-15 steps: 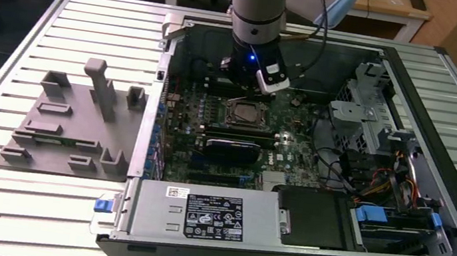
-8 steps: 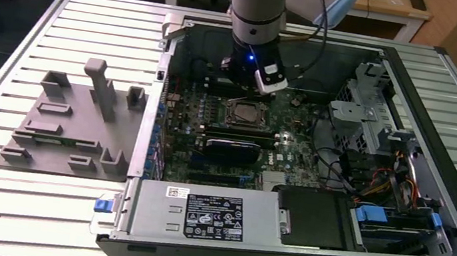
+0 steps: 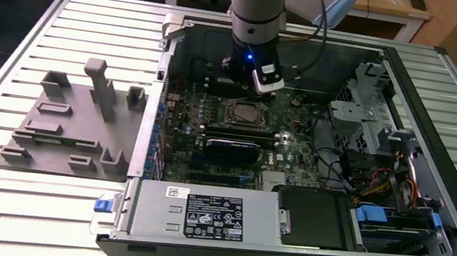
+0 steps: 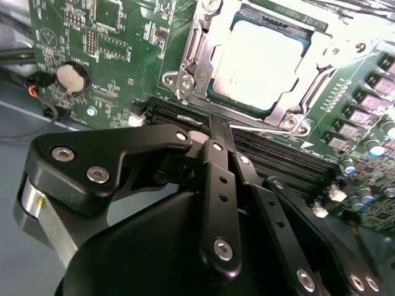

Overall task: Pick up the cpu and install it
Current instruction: 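Install the first cpu locking lever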

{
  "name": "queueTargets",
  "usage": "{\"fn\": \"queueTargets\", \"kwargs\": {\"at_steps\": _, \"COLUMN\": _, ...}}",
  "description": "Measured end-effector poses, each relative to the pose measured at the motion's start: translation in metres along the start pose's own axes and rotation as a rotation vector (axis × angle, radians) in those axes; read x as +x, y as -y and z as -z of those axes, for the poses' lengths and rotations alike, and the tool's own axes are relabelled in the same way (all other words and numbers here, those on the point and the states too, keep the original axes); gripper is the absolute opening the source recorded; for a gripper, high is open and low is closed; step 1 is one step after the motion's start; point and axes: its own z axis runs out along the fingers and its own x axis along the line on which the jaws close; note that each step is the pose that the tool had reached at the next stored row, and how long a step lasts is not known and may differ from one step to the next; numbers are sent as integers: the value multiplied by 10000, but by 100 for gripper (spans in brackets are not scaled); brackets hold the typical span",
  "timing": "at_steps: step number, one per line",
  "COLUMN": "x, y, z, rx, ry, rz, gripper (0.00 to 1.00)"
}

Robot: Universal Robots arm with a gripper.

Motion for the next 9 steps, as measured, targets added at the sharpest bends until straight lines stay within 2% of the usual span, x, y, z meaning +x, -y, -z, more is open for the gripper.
{"fn": "queueTargets", "kwargs": {"at_steps": 3, "x": 6, "y": -4, "z": -10, "rx": 36, "ry": 54, "rz": -287, "gripper": 11}}
{"fn": "queueTargets", "kwargs": {"at_steps": 9, "x": 35, "y": -29, "z": -21, "rx": 76, "ry": 114, "rz": -599, "gripper": 11}}
